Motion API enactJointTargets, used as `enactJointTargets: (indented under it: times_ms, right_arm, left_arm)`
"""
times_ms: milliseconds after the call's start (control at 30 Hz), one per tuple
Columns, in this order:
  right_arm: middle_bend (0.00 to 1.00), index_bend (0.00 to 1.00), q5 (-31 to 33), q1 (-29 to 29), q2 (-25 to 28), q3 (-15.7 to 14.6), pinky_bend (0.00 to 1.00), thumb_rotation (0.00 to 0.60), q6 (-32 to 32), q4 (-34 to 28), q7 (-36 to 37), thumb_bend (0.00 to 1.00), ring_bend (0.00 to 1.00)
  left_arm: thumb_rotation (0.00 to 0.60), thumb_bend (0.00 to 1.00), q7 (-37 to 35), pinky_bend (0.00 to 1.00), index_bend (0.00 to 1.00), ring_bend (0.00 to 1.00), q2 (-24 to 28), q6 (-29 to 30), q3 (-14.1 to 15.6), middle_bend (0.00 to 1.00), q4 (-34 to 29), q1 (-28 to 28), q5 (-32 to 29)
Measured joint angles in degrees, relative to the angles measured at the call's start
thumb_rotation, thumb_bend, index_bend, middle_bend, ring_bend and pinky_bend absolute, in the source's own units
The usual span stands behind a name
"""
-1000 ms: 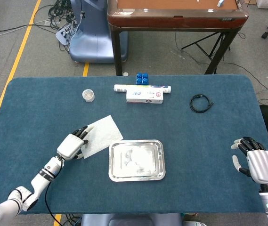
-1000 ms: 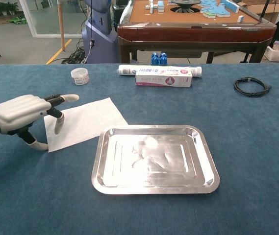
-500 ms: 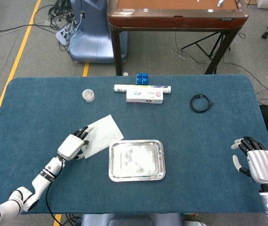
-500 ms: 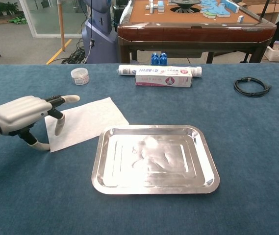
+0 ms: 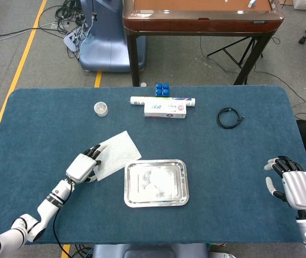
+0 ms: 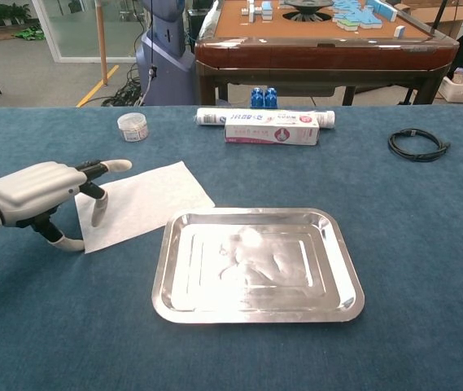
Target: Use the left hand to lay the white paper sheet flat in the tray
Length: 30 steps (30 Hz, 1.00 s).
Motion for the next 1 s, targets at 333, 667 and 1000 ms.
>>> enactJointTargets:
  times_ms: [333, 667, 1000]
  right_arm:
    - [0.33, 0.41, 0.0, 0.0, 0.0, 0.0, 0.29, 0.6, 0.0, 0.0, 0.0, 0.45, 0.19]
    - [0.33, 0.41, 0.0, 0.0, 0.0, 0.0, 0.29, 0.6, 0.0, 0.0, 0.1, 0.45, 0.19]
    - [0.33, 0.41, 0.0, 0.0, 0.1, 0.0, 0.29, 0.6, 0.0, -0.1, 0.1, 0.45, 0.19]
  left_arm:
    - [0.6, 0.73, 0.1, 0.23, 0.61, 0.0, 0.2, -0.4, -0.5, 0.0, -1.0, 0.0, -0.7]
    - [0.6, 0.73, -0.4, 0.23, 0.68, 0.0, 0.2, -0.3, -0.7, 0.0, -1.5, 0.0, -0.8]
    - [0.6, 0.73, -1.5, 0.23, 0.69, 0.0, 0.4, 0.5, -1.2, 0.02, -2.2, -0.1, -0.8]
